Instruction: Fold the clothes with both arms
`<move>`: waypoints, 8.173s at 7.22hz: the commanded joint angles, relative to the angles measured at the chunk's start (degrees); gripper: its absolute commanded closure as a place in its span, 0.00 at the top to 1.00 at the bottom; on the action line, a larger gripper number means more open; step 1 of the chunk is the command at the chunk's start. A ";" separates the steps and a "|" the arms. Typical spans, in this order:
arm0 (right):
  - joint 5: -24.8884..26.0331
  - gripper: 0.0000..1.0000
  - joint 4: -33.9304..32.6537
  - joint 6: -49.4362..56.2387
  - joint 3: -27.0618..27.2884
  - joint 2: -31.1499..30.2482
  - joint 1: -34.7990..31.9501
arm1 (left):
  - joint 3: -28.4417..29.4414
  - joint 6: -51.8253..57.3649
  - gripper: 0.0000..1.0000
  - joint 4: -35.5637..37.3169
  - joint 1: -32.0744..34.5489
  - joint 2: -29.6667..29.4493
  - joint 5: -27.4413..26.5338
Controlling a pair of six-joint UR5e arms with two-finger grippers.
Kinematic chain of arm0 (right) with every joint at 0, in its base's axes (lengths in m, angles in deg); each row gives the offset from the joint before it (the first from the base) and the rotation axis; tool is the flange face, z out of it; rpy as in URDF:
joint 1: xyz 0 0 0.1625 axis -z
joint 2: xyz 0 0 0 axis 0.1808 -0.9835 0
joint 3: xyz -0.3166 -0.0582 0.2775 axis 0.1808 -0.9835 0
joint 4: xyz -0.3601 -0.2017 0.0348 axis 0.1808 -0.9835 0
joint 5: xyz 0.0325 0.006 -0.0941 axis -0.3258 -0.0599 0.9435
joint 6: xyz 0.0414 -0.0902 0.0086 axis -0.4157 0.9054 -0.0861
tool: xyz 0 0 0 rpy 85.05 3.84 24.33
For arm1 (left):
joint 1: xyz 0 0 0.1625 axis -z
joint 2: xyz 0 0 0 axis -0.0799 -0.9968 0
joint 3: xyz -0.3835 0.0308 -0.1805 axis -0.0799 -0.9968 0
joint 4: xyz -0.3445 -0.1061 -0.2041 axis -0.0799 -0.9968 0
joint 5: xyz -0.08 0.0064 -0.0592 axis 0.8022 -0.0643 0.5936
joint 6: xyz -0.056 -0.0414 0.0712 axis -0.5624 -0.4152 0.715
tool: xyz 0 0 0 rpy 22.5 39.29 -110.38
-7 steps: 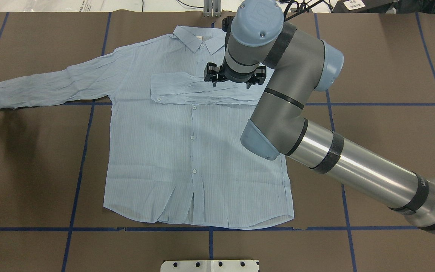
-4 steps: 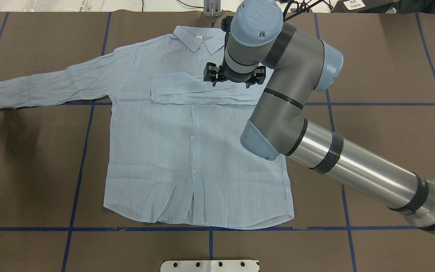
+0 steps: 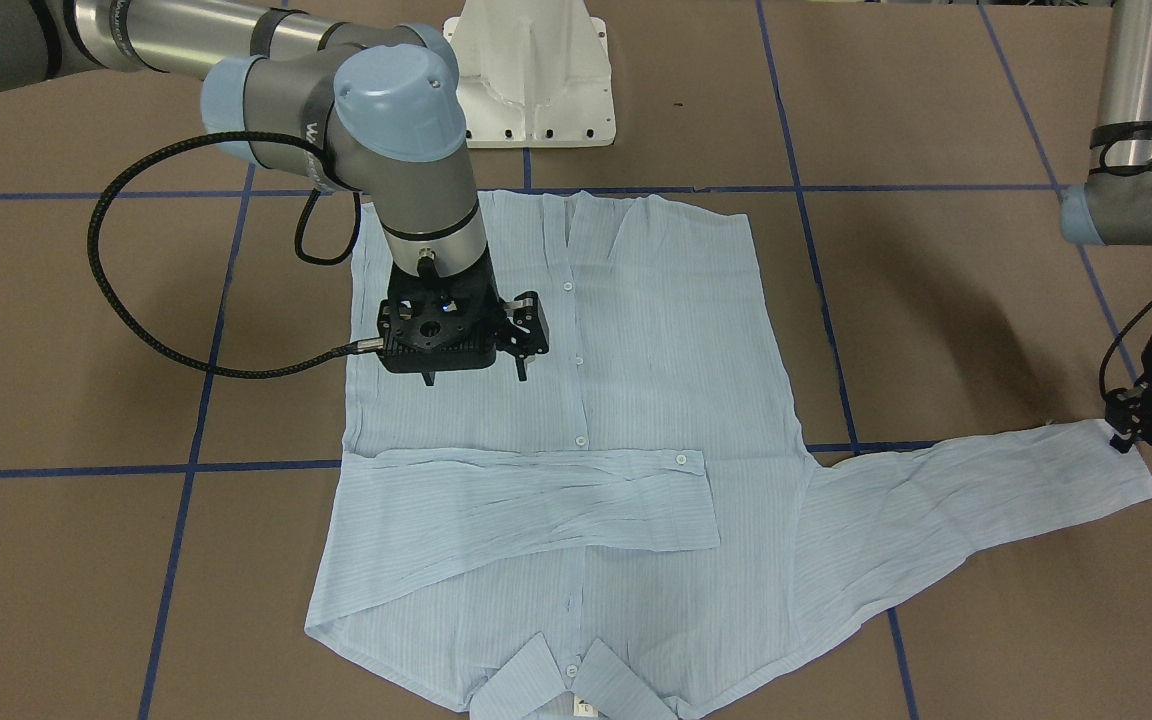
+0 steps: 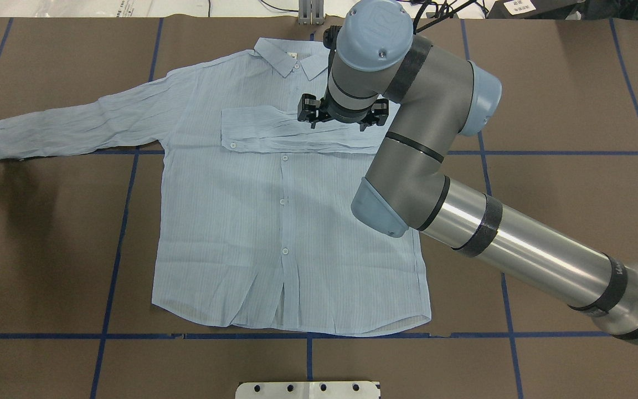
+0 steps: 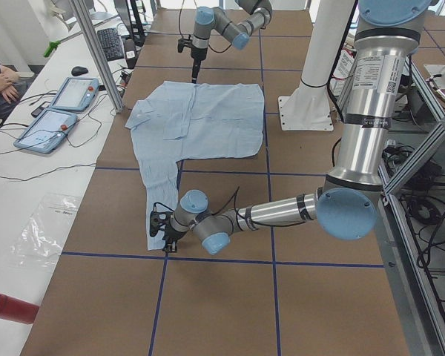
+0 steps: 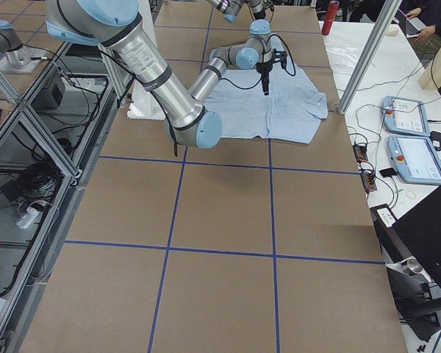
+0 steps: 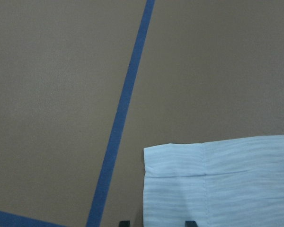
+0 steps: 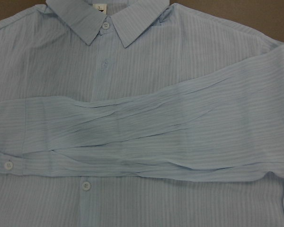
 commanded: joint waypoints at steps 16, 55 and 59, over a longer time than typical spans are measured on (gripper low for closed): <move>0.00 1.00 0.03 0.17 -0.12 -0.16 0.03 | -0.08 0.00 0.27 0.09 -0.09 0.07 -0.01; -5.35 1.00 -3.05 21.24 10.14 -19.83 -7.43 | -19.72 -45.98 0.00 50.73 -16.77 -42.15 6.23; -8.00 1.00 -3.04 22.94 11.83 -22.14 -9.28 | -2.54 -57.30 0.00 31.64 -21.98 -49.06 5.44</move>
